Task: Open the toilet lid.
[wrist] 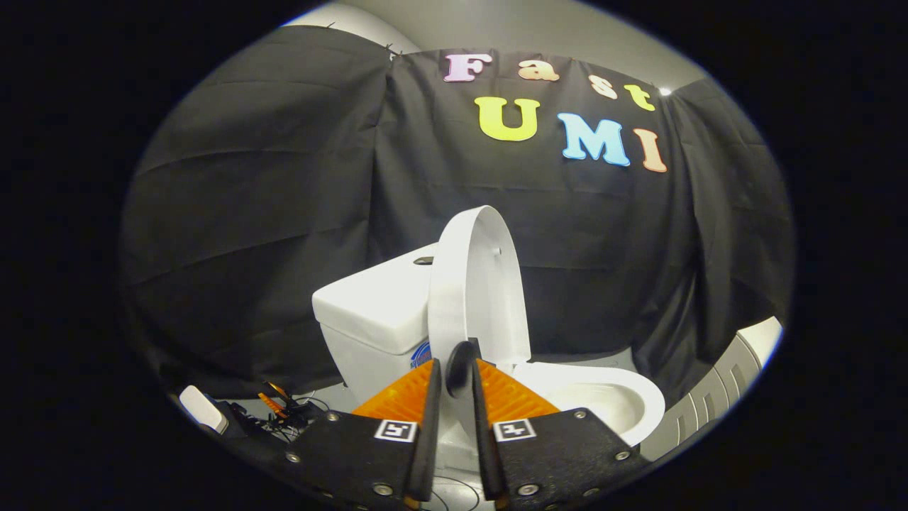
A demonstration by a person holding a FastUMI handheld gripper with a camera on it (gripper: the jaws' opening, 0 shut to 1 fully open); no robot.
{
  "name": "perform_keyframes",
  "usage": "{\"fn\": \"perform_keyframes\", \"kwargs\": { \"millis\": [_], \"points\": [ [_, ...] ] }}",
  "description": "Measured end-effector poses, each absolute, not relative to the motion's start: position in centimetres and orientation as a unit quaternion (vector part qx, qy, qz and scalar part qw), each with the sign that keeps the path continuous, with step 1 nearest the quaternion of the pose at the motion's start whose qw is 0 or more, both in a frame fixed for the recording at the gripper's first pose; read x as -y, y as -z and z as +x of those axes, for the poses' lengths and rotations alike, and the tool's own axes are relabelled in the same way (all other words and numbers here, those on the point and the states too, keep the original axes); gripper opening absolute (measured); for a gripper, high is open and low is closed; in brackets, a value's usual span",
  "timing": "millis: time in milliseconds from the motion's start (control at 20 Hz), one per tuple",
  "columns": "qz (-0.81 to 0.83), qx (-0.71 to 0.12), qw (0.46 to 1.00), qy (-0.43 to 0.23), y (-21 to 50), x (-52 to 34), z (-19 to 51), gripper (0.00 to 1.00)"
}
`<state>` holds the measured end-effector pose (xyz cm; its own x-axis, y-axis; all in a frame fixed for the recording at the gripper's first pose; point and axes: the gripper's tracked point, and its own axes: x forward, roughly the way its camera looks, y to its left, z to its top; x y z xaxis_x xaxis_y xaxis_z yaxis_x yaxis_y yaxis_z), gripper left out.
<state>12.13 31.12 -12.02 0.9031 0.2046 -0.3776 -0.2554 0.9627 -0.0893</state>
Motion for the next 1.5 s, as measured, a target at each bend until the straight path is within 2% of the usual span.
{"fn": "perform_keyframes", "kwargs": {
  "millis": [150, 300, 800, 1500],
  "points": [
    [-0.065, -0.171, 0.976, -0.120, 10.7, -30.2, 11.7, 0.83],
    [-0.060, -0.150, 0.980, -0.121, 8.9, -29.0, 11.3, 0.93],
    [-0.031, -0.088, 0.989, -0.118, 2.3, -22.3, 9.1, 0.94],
    [-0.027, -0.001, 0.997, -0.072, -5.4, -11.0, 4.2, 0.93]
  ]
}}
